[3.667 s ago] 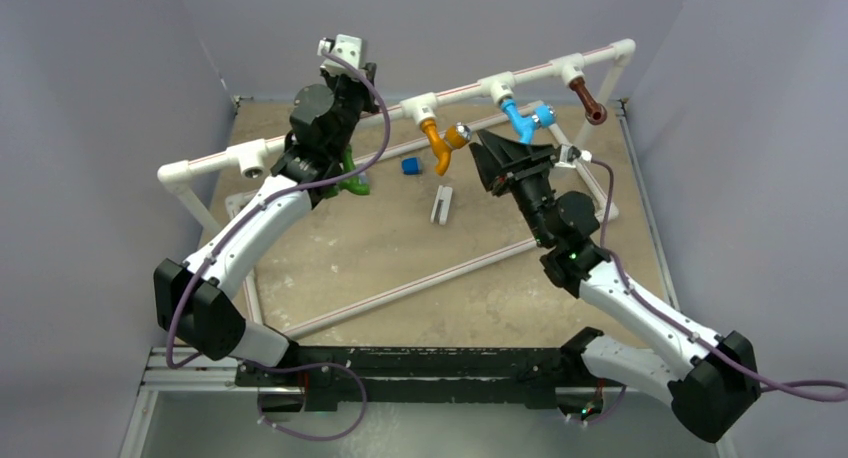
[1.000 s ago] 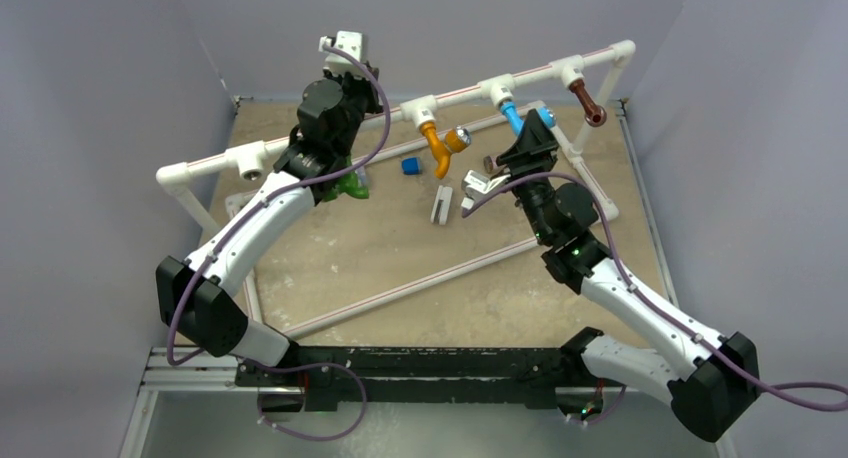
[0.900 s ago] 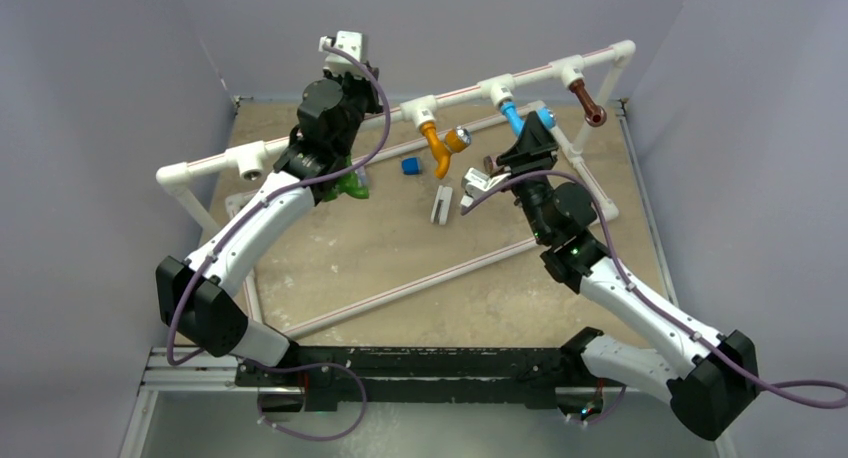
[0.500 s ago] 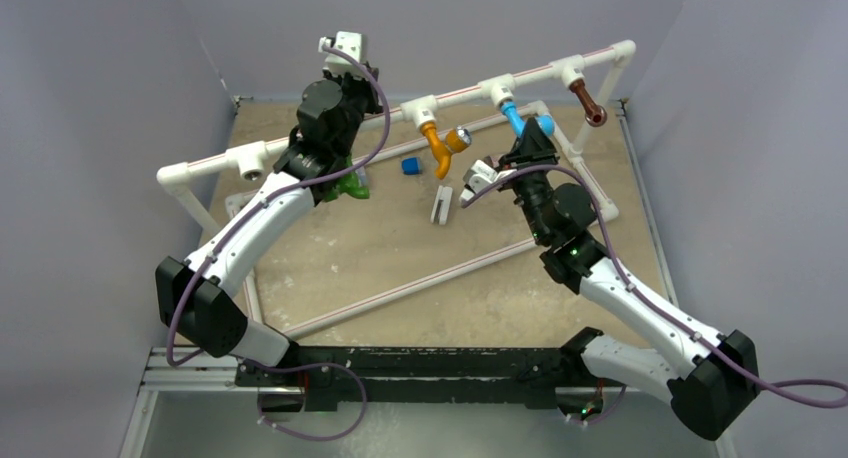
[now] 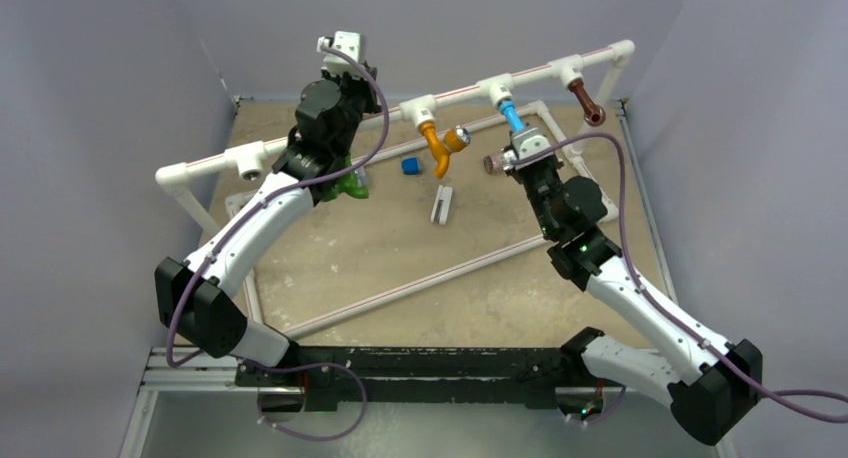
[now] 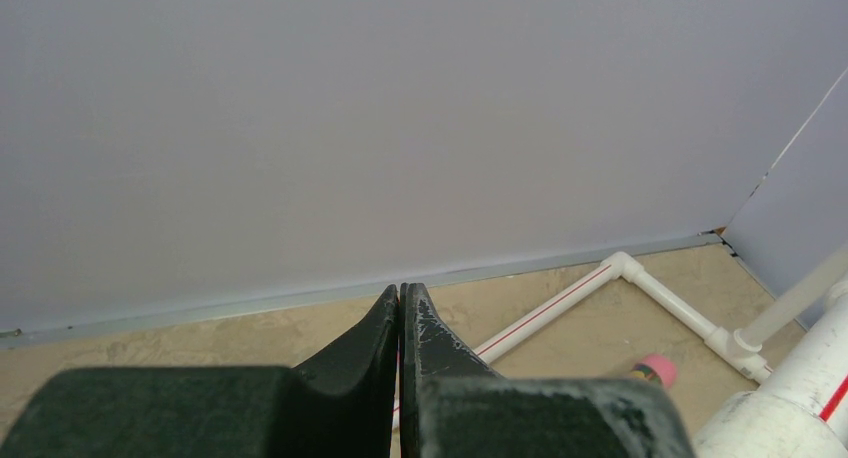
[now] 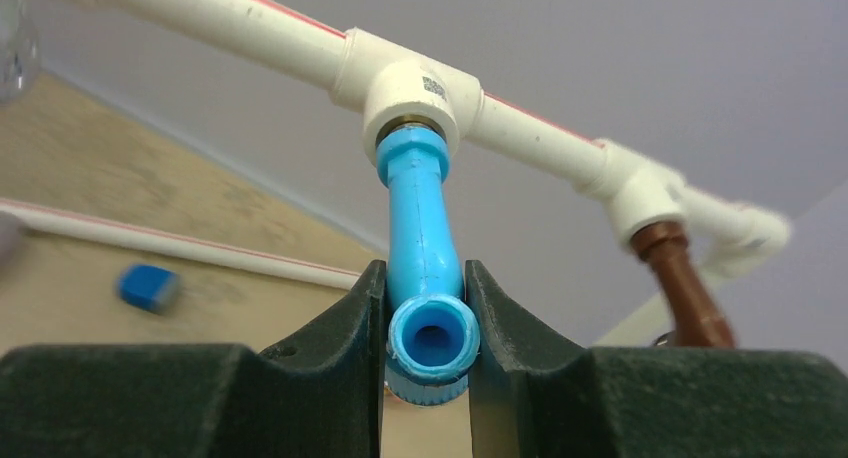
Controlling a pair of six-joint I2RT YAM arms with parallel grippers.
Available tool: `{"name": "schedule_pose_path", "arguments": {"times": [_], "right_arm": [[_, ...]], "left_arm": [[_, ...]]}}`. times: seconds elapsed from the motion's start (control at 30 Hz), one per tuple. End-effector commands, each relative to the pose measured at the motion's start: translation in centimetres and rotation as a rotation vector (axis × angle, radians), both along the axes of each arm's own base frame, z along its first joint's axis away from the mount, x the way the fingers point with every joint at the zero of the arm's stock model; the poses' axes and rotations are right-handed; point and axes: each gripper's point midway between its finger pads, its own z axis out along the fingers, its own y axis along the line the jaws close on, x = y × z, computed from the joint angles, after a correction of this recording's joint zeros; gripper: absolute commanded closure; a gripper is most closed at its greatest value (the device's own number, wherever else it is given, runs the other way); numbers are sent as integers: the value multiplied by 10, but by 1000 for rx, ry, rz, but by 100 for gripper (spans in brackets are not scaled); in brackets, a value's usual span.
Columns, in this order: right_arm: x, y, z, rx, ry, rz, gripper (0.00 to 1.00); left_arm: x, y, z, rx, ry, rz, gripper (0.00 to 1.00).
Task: Install the water faucets
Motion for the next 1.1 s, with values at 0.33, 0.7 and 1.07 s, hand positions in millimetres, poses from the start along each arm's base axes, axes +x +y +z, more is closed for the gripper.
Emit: {"name": "schedule_pose_path", "arguments": {"times": [0.33,0.7,1.07], "right_arm": [[-36,56,61,1295,351,465,100],[-59,68,89,1822,614,744,100],[-88,71,111,2087,868,1033,99]], "left_arm": [[-29,-9,-171,291,450,-100,100],[-30,-11,-172,289,450,-109,100],[-31,-10,-171,289,448,-111,100]]}}
